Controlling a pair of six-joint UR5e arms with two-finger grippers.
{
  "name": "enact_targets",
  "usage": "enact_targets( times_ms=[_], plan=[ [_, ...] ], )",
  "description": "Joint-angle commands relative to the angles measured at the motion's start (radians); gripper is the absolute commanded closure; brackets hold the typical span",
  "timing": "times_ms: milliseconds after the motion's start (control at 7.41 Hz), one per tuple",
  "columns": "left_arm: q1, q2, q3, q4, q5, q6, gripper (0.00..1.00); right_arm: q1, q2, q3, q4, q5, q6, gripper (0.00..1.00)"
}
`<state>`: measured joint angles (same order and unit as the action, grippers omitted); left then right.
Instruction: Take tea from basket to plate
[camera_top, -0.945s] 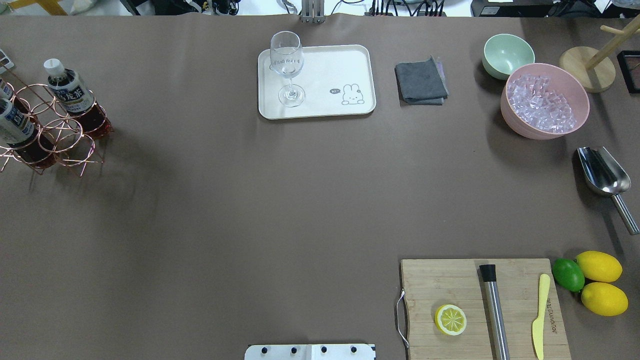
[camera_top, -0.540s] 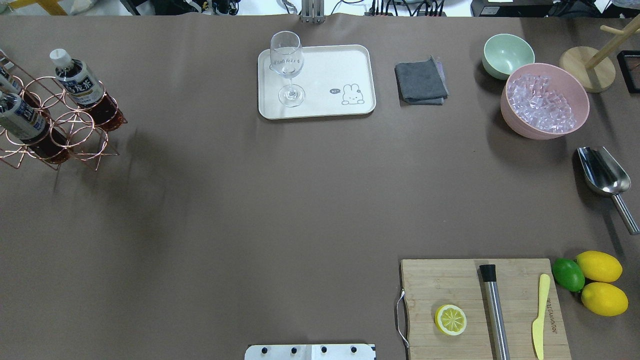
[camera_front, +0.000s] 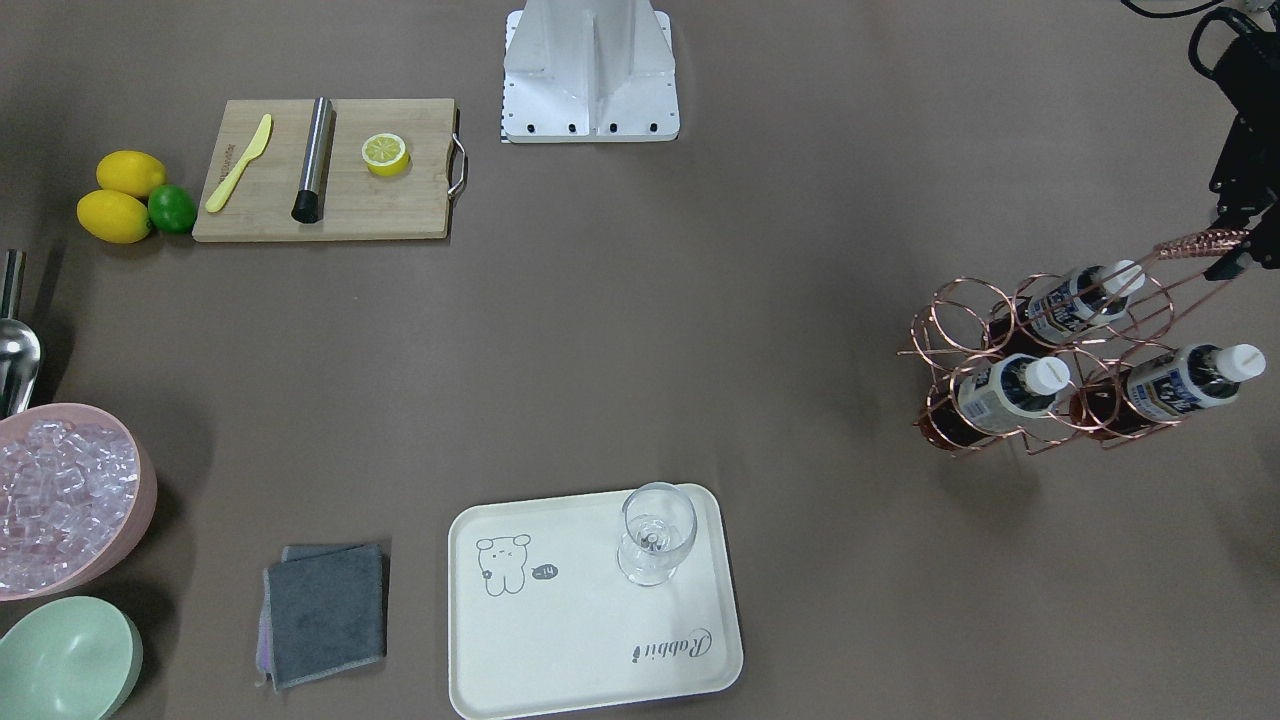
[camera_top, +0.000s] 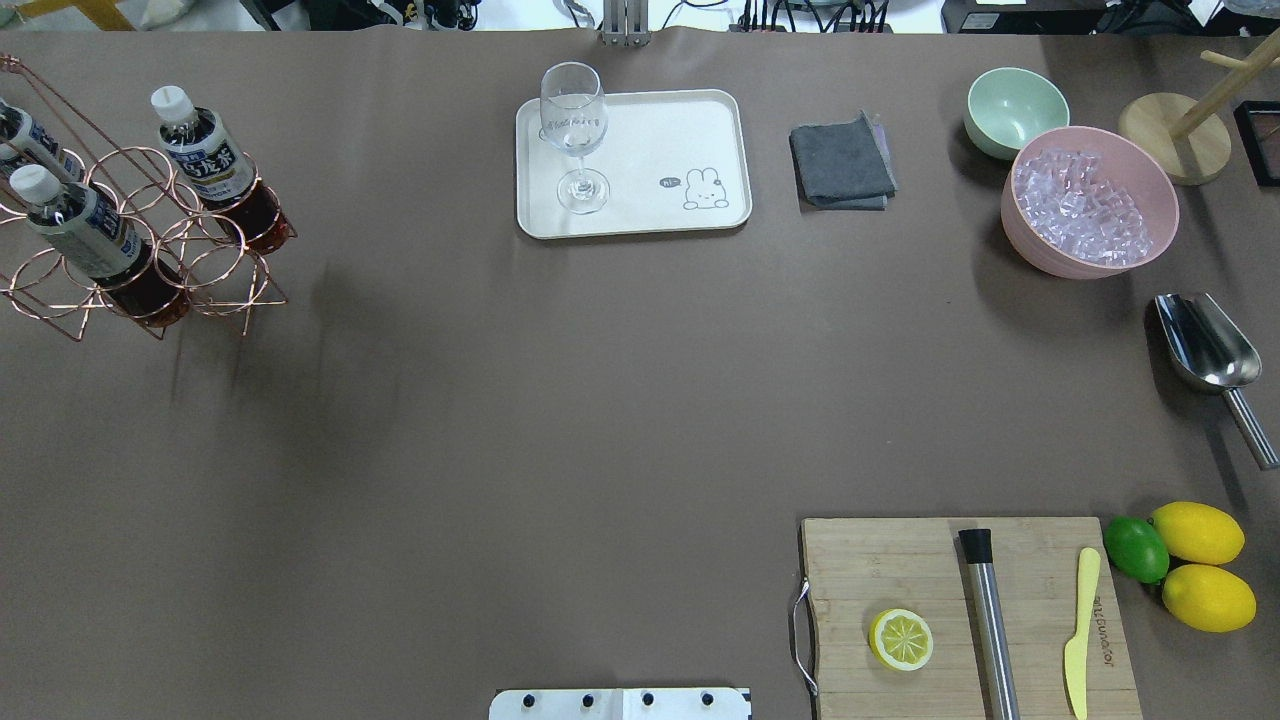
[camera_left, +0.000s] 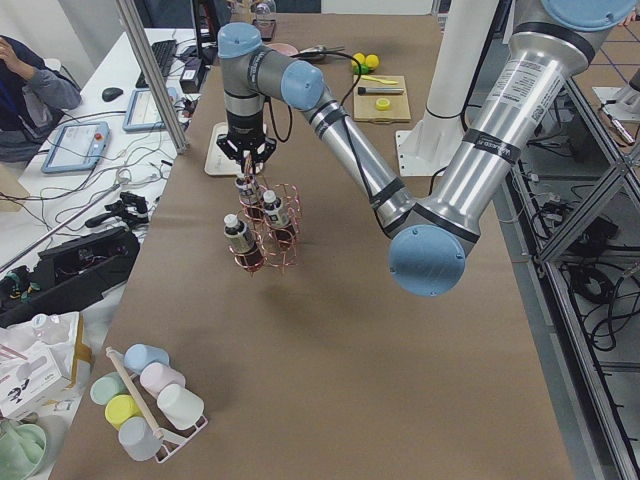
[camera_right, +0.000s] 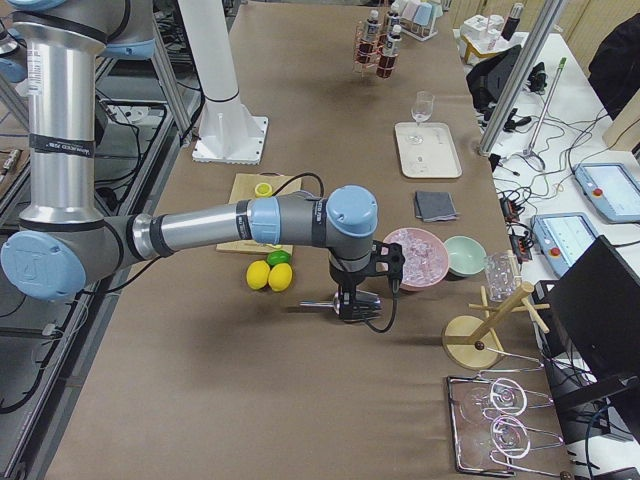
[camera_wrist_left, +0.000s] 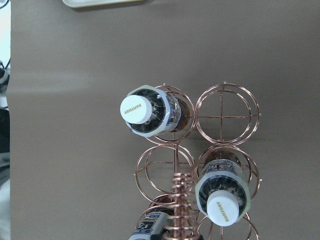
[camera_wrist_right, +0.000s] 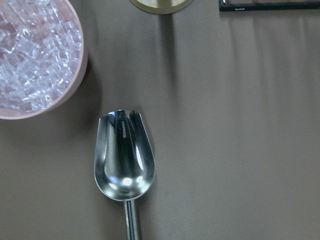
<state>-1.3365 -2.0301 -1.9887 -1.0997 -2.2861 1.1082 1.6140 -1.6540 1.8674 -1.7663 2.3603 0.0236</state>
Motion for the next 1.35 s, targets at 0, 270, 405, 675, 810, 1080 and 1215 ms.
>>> enact_targets(
  times_ms=[0,270,405,675,810,1080,1215],
  plan=[
    [0.080,-0.012,-0.068,-0.103,0.016,-0.021,1.00,-0.100,0.116,0.003,0.001,0.001,0.183,0.00],
    [0.126,-0.053,-0.079,-0.102,0.019,-0.196,1.00,-0.191,0.172,-0.001,0.112,0.001,0.289,0.00],
    [0.188,-0.089,-0.081,-0.100,0.023,-0.329,1.00,-0.260,0.175,-0.002,0.240,0.001,0.396,0.00],
    [0.264,-0.152,-0.087,-0.100,0.036,-0.442,1.00,-0.345,0.200,-0.002,0.451,-0.007,0.589,0.00],
    [0.301,-0.182,-0.088,-0.103,0.055,-0.508,1.00,-0.365,0.204,-0.001,0.520,-0.007,0.596,0.00],
    [0.394,-0.243,-0.084,-0.106,0.066,-0.675,1.00,-0.417,0.229,0.003,0.676,-0.030,0.650,0.00],
    [0.430,-0.269,-0.085,-0.112,0.080,-0.674,1.00,-0.440,0.249,0.003,0.724,-0.056,0.653,0.00]
  ],
)
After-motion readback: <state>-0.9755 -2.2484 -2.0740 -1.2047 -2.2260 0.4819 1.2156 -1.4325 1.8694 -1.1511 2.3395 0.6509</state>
